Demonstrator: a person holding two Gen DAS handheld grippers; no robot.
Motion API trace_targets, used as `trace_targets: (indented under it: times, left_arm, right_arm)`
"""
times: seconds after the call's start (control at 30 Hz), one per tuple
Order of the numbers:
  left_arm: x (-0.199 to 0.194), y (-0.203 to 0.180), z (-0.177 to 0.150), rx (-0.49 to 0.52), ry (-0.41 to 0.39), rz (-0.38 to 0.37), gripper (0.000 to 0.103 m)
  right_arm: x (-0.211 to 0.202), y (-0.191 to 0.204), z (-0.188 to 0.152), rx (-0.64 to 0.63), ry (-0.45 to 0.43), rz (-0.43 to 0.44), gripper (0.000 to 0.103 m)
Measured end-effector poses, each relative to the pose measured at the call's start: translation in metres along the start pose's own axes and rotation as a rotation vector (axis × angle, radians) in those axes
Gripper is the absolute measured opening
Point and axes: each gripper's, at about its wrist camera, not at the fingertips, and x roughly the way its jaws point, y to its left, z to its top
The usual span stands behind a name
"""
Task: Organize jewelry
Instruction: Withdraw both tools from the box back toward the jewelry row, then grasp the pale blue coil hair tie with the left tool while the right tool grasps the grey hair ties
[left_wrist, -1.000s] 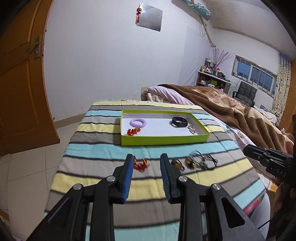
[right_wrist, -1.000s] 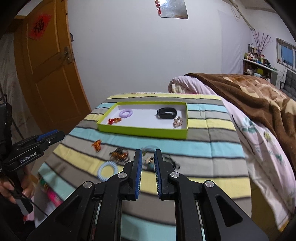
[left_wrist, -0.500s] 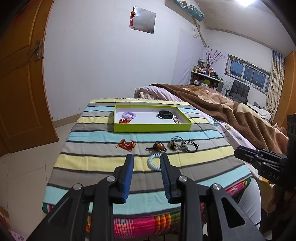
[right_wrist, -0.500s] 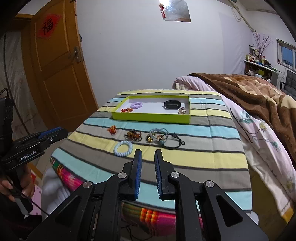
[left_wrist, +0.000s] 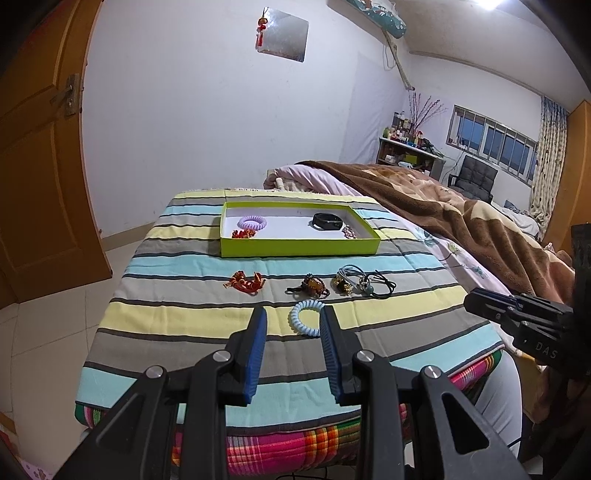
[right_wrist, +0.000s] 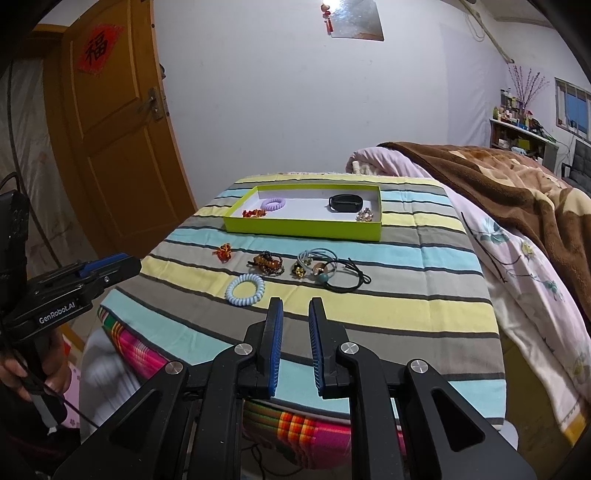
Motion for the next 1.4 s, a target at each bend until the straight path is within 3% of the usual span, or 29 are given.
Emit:
trace_targets:
  times: [0.53, 0.87, 1.4]
  left_arm:
    - [0.043, -0.004, 0.004, 0.012, 0.033, -0.033, 0.031]
    - [0.091, -0.004, -0.002, 0.012, 0.122, -0.045, 0.031]
    - [0.129, -0.004, -0.004, 0.001, 0.222, -0.033, 0.036]
  right_arm:
    - [0.038, -0.018, 0.007, 0.005, 0.043, -0.009, 0.015]
    - [0.088, -0.039, 0.009, 0.009, 0.117, -0.028, 0.015]
    - [0.146, -0.064, 0.027, -0.022, 0.211, -0.038, 0.015]
